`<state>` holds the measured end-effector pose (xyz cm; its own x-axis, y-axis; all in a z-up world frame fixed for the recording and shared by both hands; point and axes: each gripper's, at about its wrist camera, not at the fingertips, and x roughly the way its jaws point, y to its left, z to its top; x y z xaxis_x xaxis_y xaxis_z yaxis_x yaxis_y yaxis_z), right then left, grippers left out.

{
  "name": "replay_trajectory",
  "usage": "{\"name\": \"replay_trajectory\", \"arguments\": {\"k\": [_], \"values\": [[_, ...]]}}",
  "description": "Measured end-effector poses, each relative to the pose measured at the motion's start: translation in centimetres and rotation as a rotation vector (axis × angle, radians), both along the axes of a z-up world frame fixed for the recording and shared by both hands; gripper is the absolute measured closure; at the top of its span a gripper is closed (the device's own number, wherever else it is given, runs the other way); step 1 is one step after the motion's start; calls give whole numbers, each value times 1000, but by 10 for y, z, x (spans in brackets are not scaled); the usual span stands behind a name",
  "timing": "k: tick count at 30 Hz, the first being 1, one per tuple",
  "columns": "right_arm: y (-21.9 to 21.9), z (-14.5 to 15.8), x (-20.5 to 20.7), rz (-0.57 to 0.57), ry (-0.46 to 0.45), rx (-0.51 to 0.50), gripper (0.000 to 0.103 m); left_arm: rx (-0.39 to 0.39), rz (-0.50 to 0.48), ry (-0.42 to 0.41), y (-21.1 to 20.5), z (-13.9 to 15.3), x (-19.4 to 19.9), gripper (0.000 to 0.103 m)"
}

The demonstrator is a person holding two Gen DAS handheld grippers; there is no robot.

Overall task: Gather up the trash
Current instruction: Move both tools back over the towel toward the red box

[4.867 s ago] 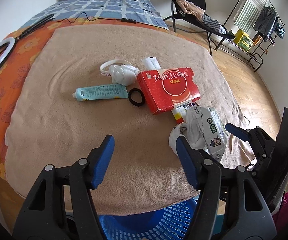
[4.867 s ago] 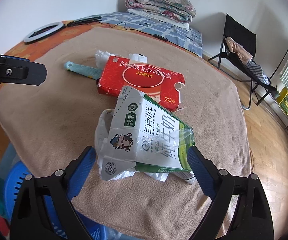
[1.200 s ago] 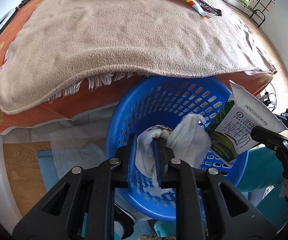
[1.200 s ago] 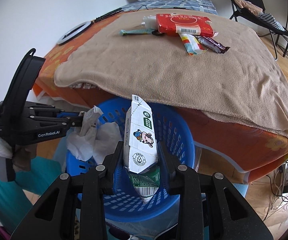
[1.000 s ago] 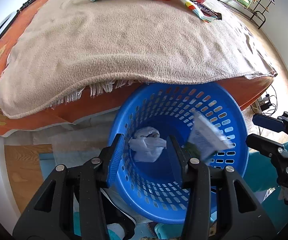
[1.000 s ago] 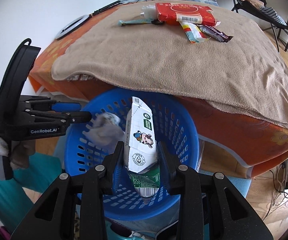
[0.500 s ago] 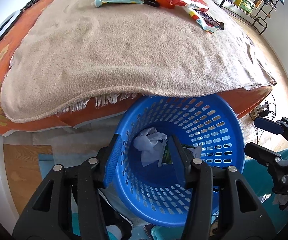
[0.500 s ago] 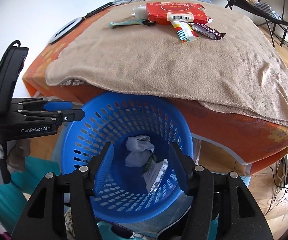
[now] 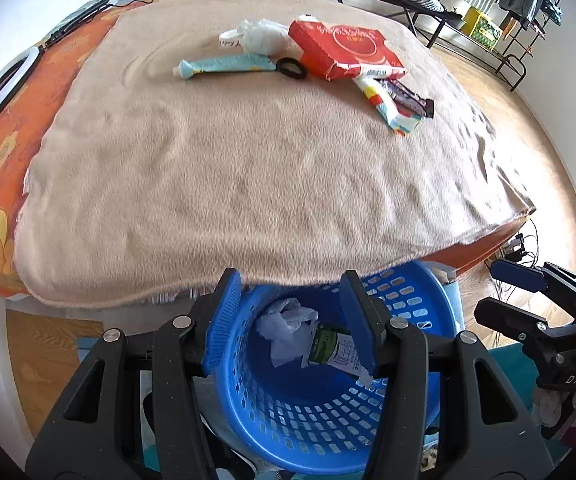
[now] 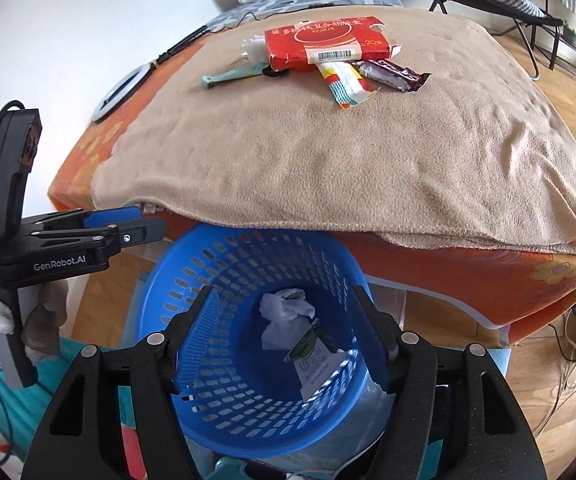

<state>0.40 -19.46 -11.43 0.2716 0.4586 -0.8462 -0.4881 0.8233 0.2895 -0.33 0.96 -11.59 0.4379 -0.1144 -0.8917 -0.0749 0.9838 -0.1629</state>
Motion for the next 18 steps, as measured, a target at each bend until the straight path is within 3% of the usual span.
{"name": "replay_trajectory", "arguments": {"k": [10,18], "values": [[-3,42,51,-35,-68,46,37,3,47,-83,22,47,55,50],[1,78,117,-52,-181,66,37,-30,125,-126,51,61,105,50]]}}
